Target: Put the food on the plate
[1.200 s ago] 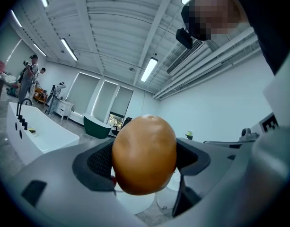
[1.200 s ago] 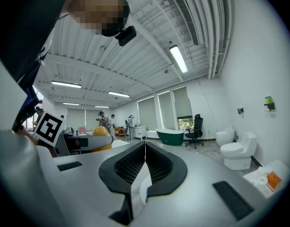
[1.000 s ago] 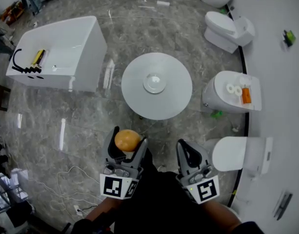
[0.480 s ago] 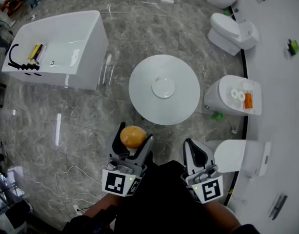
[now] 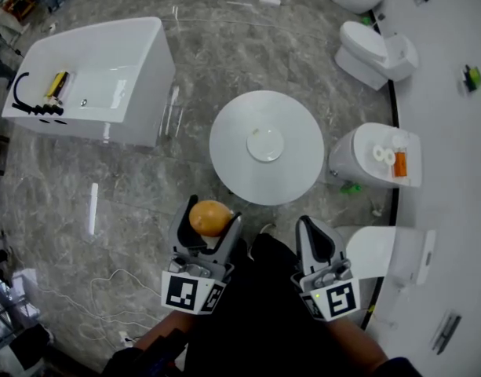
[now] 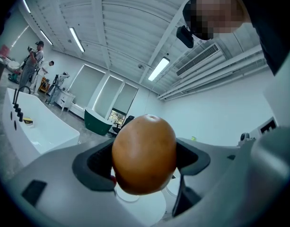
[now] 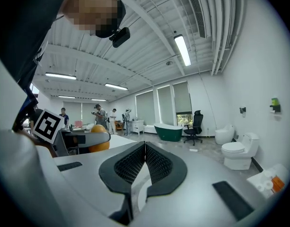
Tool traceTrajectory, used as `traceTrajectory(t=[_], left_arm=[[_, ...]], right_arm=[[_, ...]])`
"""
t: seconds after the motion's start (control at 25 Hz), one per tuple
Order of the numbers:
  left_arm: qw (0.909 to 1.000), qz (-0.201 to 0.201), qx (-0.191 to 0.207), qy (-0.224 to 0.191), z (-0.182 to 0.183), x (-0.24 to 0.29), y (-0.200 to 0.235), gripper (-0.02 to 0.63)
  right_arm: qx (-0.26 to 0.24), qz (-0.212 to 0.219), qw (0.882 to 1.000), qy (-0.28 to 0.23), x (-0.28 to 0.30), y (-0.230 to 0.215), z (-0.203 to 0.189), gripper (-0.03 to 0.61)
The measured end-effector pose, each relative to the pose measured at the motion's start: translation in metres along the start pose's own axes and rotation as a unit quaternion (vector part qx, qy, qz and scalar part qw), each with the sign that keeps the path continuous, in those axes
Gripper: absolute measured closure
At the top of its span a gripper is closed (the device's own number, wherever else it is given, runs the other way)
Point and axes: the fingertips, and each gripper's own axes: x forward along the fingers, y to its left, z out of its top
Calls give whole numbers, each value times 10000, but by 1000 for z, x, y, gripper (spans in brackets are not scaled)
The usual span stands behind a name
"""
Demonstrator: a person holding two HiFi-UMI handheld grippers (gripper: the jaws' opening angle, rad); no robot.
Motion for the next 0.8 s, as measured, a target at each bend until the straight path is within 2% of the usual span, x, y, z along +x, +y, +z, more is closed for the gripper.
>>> traceTrajectory(t=[0.16, 0.36, 0.8], left_arm=[[10000, 24, 21, 41, -5, 9, -4, 255], [9998, 86, 45, 164, -20, 24, -13, 255], [9992, 153, 159, 329, -36, 87, -42, 255]], right_arm=[[121, 35, 9998, 142, 5, -7, -5, 571], [78, 198, 9998, -44, 12, -19, -1, 571], [169, 409, 9986, -277, 33, -80, 20, 571]])
